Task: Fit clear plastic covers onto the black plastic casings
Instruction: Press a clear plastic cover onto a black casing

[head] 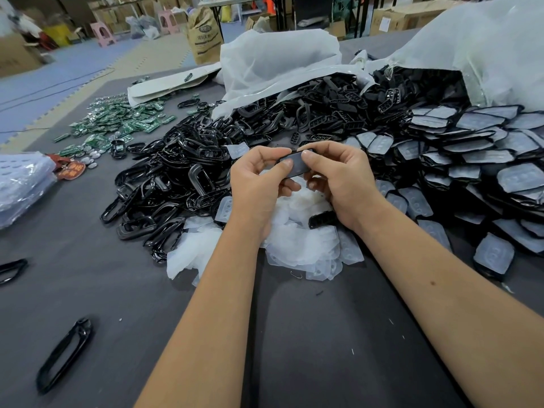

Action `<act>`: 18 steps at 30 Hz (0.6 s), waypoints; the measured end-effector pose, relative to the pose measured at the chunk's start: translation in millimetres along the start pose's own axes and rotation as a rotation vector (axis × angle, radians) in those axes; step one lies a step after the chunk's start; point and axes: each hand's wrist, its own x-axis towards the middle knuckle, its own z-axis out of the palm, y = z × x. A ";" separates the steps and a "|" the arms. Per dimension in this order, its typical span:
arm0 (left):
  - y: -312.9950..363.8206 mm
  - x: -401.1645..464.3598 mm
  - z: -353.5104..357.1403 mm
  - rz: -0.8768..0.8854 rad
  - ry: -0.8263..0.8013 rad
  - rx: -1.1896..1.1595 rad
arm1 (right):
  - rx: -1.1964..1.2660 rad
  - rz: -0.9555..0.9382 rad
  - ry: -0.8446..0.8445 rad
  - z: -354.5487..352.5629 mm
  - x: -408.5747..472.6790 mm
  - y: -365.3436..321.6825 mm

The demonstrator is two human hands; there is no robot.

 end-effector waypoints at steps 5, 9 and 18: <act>-0.2 0.9 -1.1 -0.021 0.017 -0.024 | 0.008 0.003 0.020 0.1 0.0 -1.2; -1.9 -0.1 0.5 0.026 0.013 0.042 | -0.056 -0.040 0.070 1.1 -1.7 -0.7; -4.7 1.6 0.0 0.025 0.028 0.071 | -0.107 -0.064 0.078 0.8 -2.1 -0.4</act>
